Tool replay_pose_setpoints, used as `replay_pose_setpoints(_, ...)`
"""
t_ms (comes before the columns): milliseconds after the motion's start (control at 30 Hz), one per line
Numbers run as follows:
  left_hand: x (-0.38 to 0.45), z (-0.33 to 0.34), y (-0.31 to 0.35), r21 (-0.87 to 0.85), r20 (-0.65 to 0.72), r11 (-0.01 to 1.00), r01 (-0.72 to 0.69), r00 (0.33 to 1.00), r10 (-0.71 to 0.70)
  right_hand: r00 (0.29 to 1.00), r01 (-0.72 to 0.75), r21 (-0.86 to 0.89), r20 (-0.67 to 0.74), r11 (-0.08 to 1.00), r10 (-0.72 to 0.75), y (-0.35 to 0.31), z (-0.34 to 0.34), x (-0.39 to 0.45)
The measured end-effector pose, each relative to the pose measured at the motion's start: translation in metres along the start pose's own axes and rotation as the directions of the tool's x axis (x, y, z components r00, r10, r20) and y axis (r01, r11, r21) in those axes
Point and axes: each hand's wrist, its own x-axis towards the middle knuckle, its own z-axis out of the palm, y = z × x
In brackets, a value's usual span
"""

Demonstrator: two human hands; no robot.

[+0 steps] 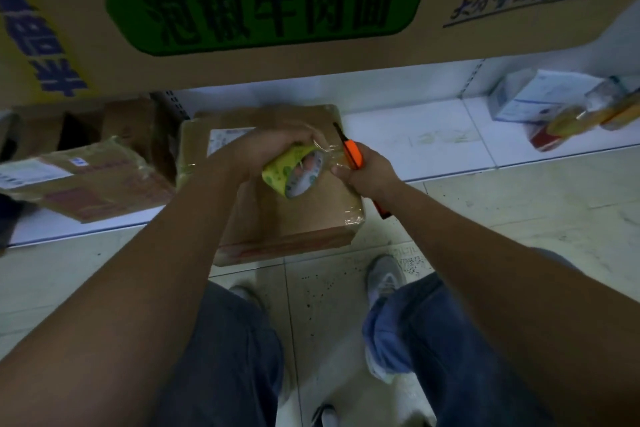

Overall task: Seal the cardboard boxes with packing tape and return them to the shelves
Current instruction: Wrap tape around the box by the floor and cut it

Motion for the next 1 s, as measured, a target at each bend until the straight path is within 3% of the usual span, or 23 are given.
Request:
replay_pose_setpoints(133, 0.020, 0.005, 0.002, 0.425, -0.118, 0.902, -0.076, 0.983, 0.138, 0.997, -0.080, 0.145, 0.025, 0.986, 0.077, 0.002, -0.003, 0.003)
replay_pose_setpoints(233, 0.031, 0.008, 0.000, 0.565, -0.104, 0.824, -0.042, 0.987, 0.122, 0.992, -0.087, 0.167, -0.078, 0.982, 0.101, 0.002, -0.004, 0.001)
replay_pose_setpoints(300, 0.035, 0.008, -0.002, 0.578, -0.097, 0.815, -0.027, 0.990, 0.101, 0.964, -0.012, 0.233, -0.255, 0.972, 0.074, -0.004, -0.005, -0.004)
replay_pose_setpoints(367, 0.034, 0.008, -0.002, 0.550, -0.099, 0.835, -0.013, 0.992, 0.081, 0.943, 0.089, 0.334, -0.331, 0.939, 0.029, -0.017, -0.009, -0.012)
replay_pose_setpoints(467, 0.033, 0.010, -0.002, 0.552, -0.121, 0.834, -0.002, 0.989, 0.082, 0.981, 0.131, 0.436, -0.188, 0.891, -0.052, -0.029, -0.013, -0.024)
replay_pose_setpoints(533, 0.029, 0.013, 0.002, 0.526, -0.121, 0.851, 0.000, 0.990, 0.075, 0.987, 0.160, 0.401, -0.095, 0.902, -0.132, -0.029, -0.009, -0.028)
replay_pose_setpoints(733, 0.027, 0.011, 0.006, 0.392, -0.150, 0.918, -0.054, 0.981, 0.122, 0.976, 0.203, 0.381, -0.155, 0.902, -0.154, -0.026, 0.001, -0.019)
replay_pose_setpoints(800, 0.028, 0.008, 0.002, 0.331, -0.095, 0.943, -0.038, 0.993, 0.073, 0.976, 0.198, 0.406, -0.168, 0.892, -0.140, -0.027, -0.002, -0.018)
replay_pose_setpoints(900, 0.027, 0.004, -0.003, 0.405, 0.023, 0.914, 0.014, 0.999, -0.026, 0.979, 0.165, 0.456, -0.185, 0.875, -0.088, -0.028, -0.008, -0.017)
replay_pose_setpoints(1000, 0.029, 0.008, 0.000, 0.473, 0.102, 0.879, -0.057, 0.995, 0.009, 0.979, 0.120, 0.471, -0.201, 0.874, -0.025, -0.028, -0.013, -0.016)
